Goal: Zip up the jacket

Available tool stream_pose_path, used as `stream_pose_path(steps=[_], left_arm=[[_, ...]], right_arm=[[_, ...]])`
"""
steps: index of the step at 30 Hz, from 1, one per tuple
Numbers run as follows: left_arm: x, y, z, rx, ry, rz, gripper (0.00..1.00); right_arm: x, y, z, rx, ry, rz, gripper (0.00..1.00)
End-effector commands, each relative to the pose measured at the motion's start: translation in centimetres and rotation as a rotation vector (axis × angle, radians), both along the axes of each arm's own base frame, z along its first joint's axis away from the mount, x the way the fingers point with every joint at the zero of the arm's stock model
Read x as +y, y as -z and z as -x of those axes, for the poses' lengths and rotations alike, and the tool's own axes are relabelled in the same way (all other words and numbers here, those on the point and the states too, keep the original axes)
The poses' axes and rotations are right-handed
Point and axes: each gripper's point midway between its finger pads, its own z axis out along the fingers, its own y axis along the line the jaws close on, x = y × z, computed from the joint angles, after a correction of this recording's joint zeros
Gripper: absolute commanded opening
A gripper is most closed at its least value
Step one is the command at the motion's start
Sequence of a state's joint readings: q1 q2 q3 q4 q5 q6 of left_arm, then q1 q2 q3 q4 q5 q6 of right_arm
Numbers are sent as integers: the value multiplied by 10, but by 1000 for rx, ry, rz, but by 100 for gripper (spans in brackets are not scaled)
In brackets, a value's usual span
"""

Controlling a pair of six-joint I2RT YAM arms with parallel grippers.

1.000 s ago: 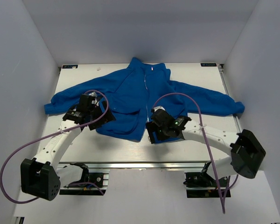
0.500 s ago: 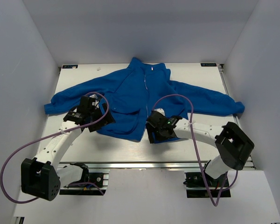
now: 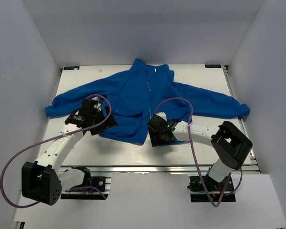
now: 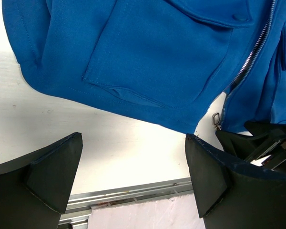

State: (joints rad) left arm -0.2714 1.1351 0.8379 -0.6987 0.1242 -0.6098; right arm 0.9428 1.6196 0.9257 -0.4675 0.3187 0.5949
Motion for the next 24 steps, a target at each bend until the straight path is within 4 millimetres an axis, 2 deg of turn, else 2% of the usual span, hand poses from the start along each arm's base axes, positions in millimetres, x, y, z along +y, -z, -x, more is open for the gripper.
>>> stream_pose_path(steps=[1,5,8,10,14,18,20,24], left_arm=[[1,-1,0,-18,6,-2,98],[2,0,0,-17,4,-5,98],[1,0,0,-17,6,-5,98],[1,-1,0,-20,11,-2,98],[0,-1,0,-19,14,2,98],[-1,-1,0,-21,15,6,98],[-1,-1,0,-22,15,7,98],[-1,-2,-1,-24,18,8,98]], right_arm=[[-4,11,-3,-2,18,41,77],[-9,18,2,16,24,60,72],[-8,16,3,20,5,51,75],[-2,10,3,17,-12,26,77],[10,-20,-1,-27,-45,-54,79],[13,-46,-5,-80,-26,-111,81],[10,-52,-7,-103,-16,-112,82],[5,-47,-7,-101,-5,-86,82]])
